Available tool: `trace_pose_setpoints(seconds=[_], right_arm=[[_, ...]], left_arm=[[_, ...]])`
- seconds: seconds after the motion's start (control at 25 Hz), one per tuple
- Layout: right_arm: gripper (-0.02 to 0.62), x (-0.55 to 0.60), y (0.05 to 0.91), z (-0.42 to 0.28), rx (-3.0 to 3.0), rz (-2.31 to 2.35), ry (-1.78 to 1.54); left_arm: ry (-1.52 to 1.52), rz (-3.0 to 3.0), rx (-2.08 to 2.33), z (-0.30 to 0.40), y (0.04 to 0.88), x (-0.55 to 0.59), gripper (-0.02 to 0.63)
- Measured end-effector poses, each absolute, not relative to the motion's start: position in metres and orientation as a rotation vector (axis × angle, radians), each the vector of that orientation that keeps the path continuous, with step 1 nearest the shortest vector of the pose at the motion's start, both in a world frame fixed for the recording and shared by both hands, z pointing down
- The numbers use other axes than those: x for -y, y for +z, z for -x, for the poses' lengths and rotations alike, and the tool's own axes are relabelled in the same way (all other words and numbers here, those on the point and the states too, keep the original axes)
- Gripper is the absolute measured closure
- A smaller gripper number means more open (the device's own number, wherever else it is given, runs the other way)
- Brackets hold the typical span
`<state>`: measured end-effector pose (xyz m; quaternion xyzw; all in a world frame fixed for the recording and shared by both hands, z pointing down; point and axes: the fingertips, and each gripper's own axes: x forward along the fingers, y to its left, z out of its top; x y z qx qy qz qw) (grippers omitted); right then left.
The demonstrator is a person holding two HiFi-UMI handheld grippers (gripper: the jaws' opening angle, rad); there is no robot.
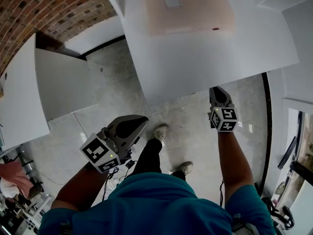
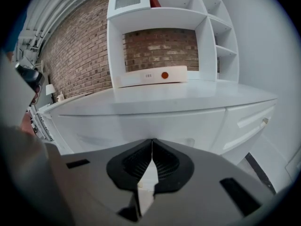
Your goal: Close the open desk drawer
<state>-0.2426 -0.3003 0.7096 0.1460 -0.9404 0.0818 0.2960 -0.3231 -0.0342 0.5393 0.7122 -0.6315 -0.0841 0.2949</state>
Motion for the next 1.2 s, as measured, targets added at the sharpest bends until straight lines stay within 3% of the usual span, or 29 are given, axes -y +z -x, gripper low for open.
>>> trace_pose_setpoints(seconds=[0.56, 0.92, 1.2], right_arm=[[0.571, 0.295, 0.713, 0.22, 2.454, -0.46, 0.222], [0.572, 0.268, 0.671, 0.136, 2.457, -0.569, 0.268], [0.572, 0.266, 0.601, 0.035, 2.511, -0.773, 0.266]], left_arm=[[-0.209, -1.969, 1.641, 0.308, 0.525, 0.047, 0.591], [-0.161, -2.113, 1.516, 0.266, 0.502, 0.069, 0.591], [-0.086, -2.303, 1.321, 0.186, 0.472, 0.105, 0.591]])
